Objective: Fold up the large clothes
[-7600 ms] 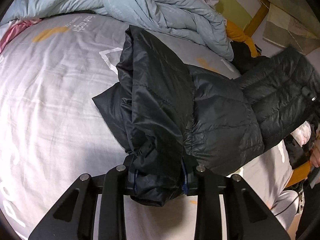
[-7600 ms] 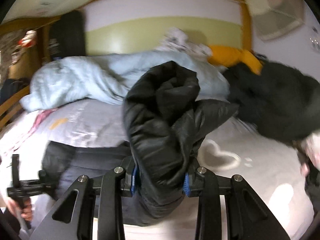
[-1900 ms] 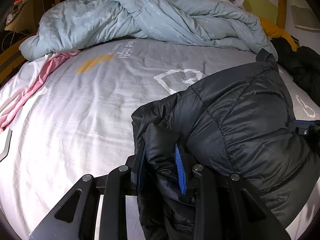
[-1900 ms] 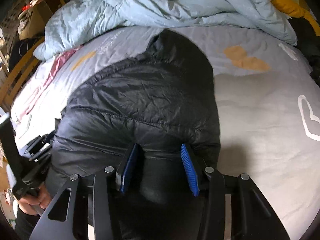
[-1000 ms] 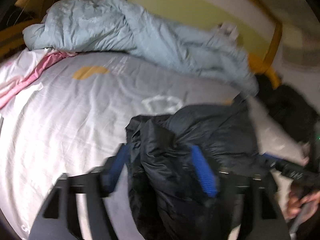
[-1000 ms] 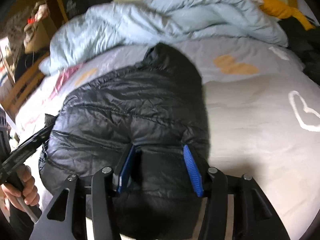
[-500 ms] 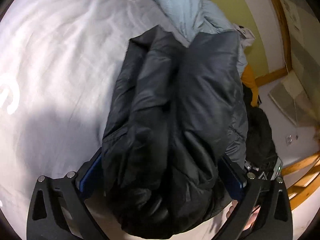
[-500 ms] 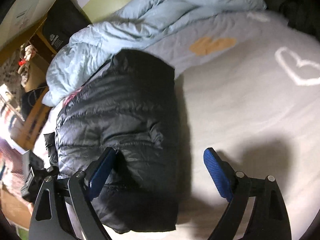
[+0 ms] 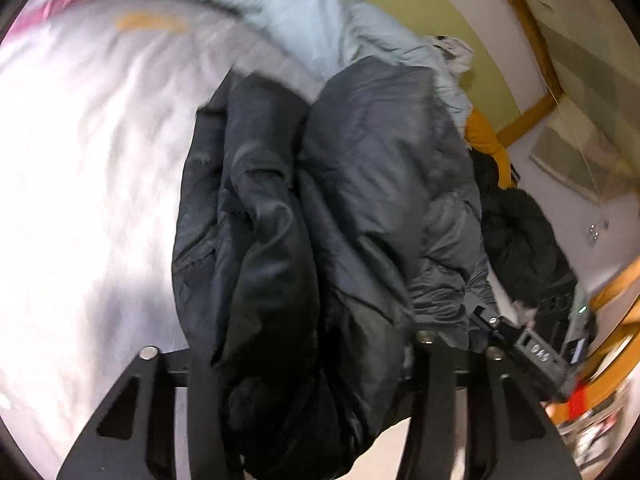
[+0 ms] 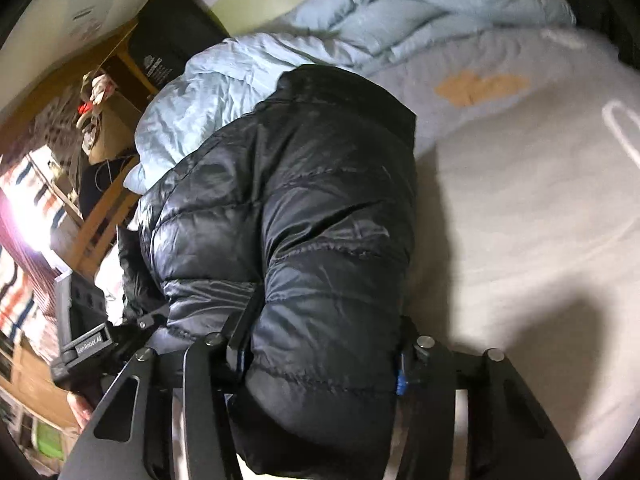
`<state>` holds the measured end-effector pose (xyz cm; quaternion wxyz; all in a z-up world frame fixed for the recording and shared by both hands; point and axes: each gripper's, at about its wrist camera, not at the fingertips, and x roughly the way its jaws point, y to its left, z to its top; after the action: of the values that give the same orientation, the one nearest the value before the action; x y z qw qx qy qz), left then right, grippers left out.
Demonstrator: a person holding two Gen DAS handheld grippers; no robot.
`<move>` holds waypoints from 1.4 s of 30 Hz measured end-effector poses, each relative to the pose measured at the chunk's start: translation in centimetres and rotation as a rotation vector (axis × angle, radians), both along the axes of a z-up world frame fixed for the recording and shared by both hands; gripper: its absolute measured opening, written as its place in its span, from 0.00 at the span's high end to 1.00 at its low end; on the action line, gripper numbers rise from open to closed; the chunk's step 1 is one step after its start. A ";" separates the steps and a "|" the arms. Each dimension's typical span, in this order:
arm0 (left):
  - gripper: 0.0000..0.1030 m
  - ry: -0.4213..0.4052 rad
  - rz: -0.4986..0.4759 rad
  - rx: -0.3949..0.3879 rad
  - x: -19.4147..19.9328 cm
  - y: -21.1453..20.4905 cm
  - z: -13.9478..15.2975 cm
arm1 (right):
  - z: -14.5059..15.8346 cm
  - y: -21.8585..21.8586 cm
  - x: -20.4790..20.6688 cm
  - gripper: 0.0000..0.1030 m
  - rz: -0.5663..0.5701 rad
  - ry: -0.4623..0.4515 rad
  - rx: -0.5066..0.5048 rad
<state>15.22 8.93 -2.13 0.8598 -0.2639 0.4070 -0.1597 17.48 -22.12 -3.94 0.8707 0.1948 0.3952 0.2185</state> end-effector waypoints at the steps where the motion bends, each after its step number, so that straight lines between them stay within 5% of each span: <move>1: 0.58 -0.030 -0.005 0.032 -0.5 -0.5 0.7 | 0.5 -0.1 -0.5 0.50 -0.005 -0.009 -0.007; 11: 0.60 -0.304 -0.076 0.218 -4.0 -5.0 7.8 | 7.2 -3.0 -5.9 0.50 -0.035 -0.169 -0.071; 20: 0.60 -0.360 -0.132 0.199 -2.8 -10.3 10.7 | 12.3 -8.1 -9.2 0.50 -0.094 -0.290 -0.140; 30: 0.61 -0.476 -0.262 0.205 0.0 -18.5 13.5 | 15.2 -19.0 -9.7 0.50 -0.225 -0.373 -0.132; 37: 0.61 -0.536 -0.350 0.196 3.3 -26.6 13.5 | 16.2 -27.2 -8.5 0.50 -0.362 -0.416 -0.151; 42: 0.61 -0.521 -0.431 0.196 6.3 -34.0 9.7 | 13.9 -33.7 -7.3 0.49 -0.492 -0.358 -0.171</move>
<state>21.55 -25.08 7.62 0.9025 -0.0382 0.2336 -0.3598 10.18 -55.82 9.92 0.9664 0.1692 0.1937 -0.0019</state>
